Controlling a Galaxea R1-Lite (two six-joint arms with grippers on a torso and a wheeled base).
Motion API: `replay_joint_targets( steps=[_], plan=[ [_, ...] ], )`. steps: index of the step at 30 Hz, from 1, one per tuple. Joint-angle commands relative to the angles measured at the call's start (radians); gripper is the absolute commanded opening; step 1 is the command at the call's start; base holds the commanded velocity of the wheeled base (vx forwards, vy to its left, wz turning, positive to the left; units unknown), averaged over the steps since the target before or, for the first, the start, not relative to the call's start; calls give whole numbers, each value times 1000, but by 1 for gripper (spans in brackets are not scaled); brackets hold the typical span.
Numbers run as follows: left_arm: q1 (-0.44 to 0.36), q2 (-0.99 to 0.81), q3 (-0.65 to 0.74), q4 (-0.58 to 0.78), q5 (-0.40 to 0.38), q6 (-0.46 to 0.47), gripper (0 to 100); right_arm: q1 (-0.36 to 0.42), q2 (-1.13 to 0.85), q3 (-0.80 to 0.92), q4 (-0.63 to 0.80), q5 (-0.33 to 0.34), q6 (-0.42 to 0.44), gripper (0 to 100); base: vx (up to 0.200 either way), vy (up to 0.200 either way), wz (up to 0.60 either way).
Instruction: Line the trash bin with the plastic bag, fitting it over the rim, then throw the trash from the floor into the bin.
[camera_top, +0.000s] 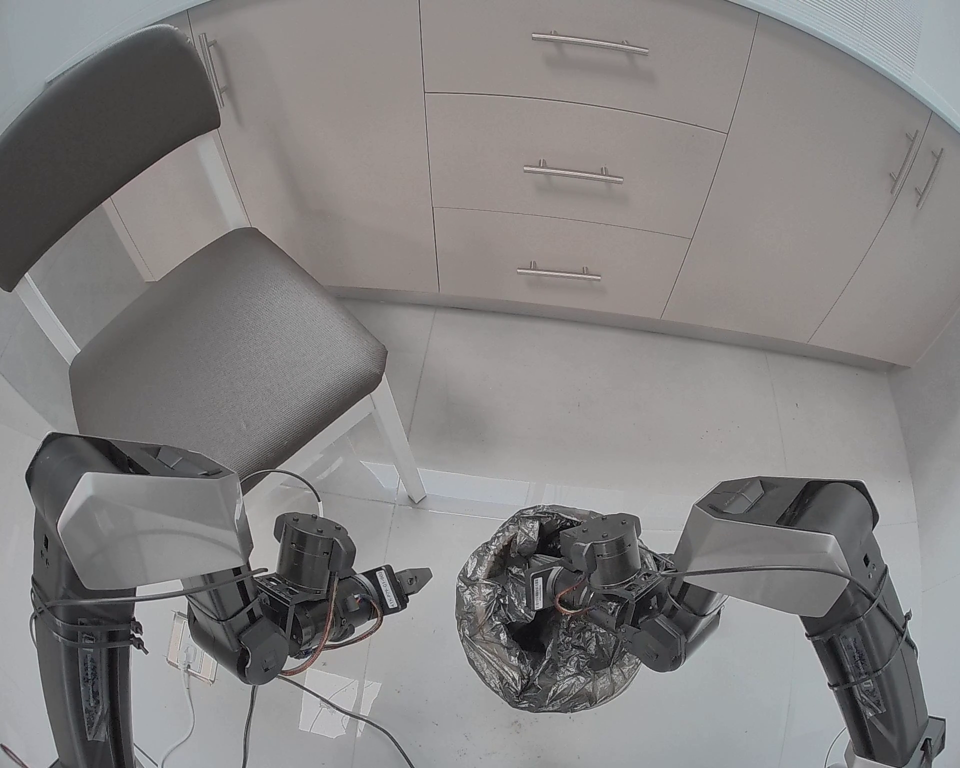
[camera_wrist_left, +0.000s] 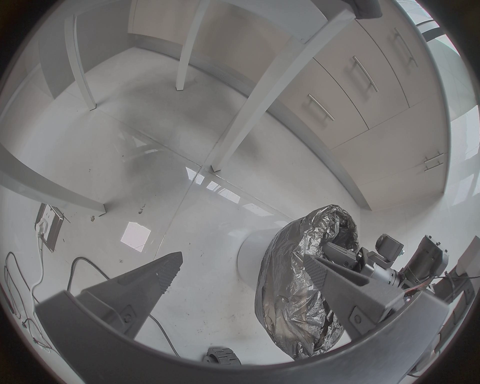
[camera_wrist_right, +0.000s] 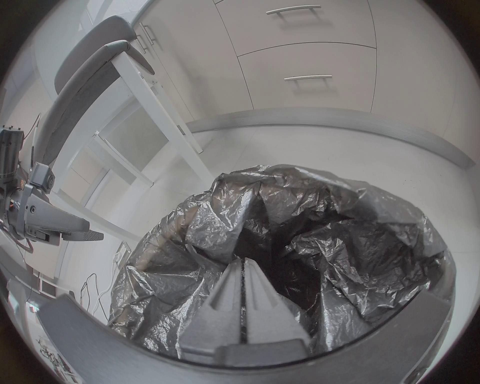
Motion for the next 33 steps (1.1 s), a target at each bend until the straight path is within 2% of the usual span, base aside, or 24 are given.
replay_joint_targets(
  steps=[1, 11, 18, 21, 25, 27, 28, 33],
  plan=[
    [0, 2, 0, 0, 0, 0, 100, -2, 21, -24, 7, 4, 1, 0, 0, 0, 0],
    [0, 2, 0, 0, 0, 0, 100, -13, 18, -68, 77, 24, 13, 0, 0, 0, 0],
    [-1, 2, 0, 0, 0, 0, 100, 36, -72, 41, 57, 27, 16, 0, 0, 0, 0],
    [-1, 2, 0, 0, 0, -2, 100, 53, -117, 127, 33, 25, 19, 0, 0, 0, 0],
    [-1, 2, 0, 0, 0, 0, 100, 61, -129, 263, -70, 14, 21, 0, 0, 0, 0],
    [-1, 2, 0, 0, 0, 0, 100, 61, -129, 263, -70, 14, 21, 0, 0, 0, 0],
    [-1, 3, 0, 0, 1, 0, 100, 67, -130, 346, -142, 14, 29, 0, 0, 0, 0],
    [-1, 5, 0, -3, 1, 0, 100, 86, -118, 404, -199, 14, 32, 0, 0, 0, 0]
  ],
)
